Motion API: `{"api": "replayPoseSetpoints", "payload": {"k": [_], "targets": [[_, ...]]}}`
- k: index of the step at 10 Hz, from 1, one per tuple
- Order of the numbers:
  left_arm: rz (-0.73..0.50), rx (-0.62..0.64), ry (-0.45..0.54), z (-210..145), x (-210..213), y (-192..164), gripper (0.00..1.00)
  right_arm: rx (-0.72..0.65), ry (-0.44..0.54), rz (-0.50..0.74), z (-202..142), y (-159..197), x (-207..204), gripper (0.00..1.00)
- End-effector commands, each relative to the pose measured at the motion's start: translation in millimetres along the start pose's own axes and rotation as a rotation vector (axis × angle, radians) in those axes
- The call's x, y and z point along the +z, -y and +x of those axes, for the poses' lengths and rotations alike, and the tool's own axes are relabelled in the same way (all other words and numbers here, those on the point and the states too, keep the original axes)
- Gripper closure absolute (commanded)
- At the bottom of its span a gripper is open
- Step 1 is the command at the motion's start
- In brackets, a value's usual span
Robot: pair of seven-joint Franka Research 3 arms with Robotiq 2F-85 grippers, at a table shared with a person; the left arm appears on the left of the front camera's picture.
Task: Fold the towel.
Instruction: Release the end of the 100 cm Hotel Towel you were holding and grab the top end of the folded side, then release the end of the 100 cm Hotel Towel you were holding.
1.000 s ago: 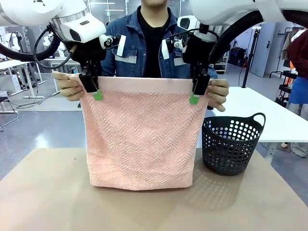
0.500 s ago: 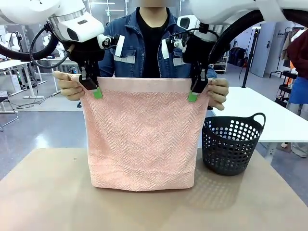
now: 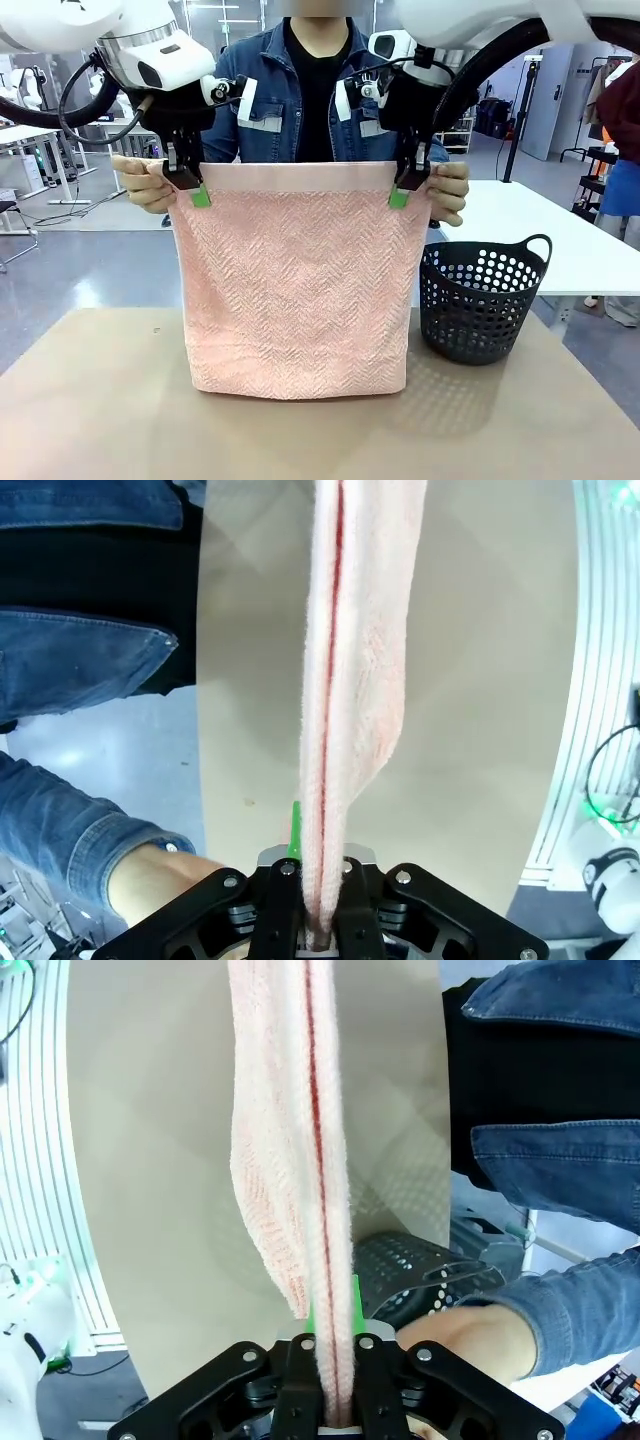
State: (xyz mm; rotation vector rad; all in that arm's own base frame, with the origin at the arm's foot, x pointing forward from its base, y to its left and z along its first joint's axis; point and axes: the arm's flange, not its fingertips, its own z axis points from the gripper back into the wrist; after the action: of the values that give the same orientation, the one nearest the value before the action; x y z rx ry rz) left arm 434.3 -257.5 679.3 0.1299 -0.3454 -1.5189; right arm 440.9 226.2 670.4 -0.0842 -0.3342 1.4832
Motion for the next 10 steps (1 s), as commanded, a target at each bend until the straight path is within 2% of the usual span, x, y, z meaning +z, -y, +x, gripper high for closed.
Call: {"api": "replayPoseSetpoints", "payload": {"k": [1,10], "targets": [[0.007,-0.016,-0.005,1.8,0.6,-2.1,1.00,0.014,-0.009,-0.008,2.1,-0.4,2.8,1.00],[0.007,-0.016,-0.005,1.8,0.6,-2.1,1.00,0.014,-0.009,-0.008,2.1,-0.4,2.8,1.00]]}}
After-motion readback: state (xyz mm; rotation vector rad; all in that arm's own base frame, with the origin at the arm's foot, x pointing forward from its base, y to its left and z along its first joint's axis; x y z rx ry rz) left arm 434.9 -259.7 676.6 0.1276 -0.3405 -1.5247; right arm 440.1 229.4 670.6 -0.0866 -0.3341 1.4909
